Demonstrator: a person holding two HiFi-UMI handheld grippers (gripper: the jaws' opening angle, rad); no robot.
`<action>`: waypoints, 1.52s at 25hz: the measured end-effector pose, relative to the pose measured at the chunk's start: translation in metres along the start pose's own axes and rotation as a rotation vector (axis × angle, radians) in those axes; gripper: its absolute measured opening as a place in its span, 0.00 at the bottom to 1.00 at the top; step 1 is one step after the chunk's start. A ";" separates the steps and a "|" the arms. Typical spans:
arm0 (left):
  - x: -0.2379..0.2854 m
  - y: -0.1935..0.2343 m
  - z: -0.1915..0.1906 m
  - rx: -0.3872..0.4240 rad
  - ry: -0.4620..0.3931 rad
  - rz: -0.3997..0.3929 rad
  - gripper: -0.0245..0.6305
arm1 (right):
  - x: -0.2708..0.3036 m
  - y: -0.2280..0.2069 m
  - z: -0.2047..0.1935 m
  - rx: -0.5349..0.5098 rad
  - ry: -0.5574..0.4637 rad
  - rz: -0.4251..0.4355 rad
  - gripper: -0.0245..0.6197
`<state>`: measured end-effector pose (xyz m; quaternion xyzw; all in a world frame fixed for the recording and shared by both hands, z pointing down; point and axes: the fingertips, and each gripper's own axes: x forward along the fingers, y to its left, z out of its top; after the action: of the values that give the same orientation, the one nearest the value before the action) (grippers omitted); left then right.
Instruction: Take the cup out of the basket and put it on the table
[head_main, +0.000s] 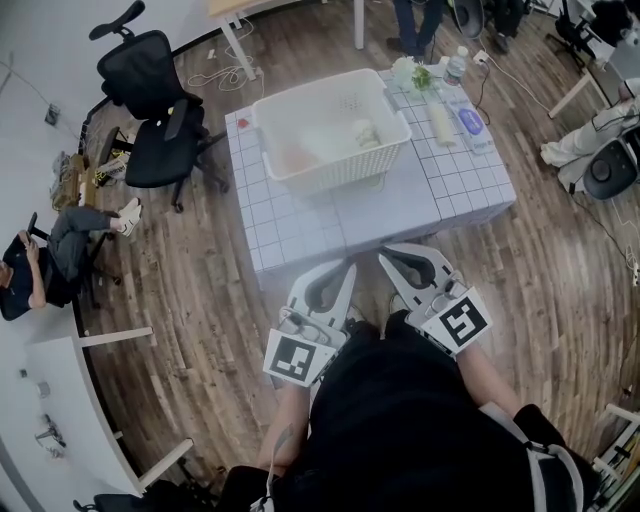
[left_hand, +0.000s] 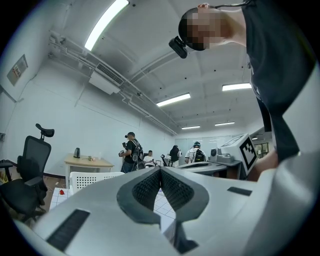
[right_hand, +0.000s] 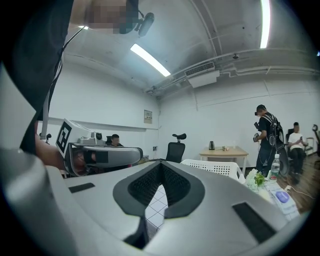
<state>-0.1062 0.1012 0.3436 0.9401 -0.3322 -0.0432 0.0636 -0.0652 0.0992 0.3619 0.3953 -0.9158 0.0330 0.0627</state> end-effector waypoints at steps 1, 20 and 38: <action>0.000 0.001 -0.001 -0.003 -0.001 -0.004 0.05 | 0.002 0.000 0.000 -0.002 0.005 -0.005 0.06; 0.047 0.039 0.011 0.013 -0.011 0.035 0.05 | 0.043 -0.046 0.018 -0.016 -0.060 0.012 0.06; 0.150 0.104 0.006 0.037 0.070 0.086 0.05 | 0.092 -0.146 0.023 -0.003 -0.054 0.069 0.06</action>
<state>-0.0546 -0.0742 0.3473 0.9268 -0.3707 -0.0014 0.0596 -0.0232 -0.0697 0.3537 0.3642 -0.9303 0.0228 0.0373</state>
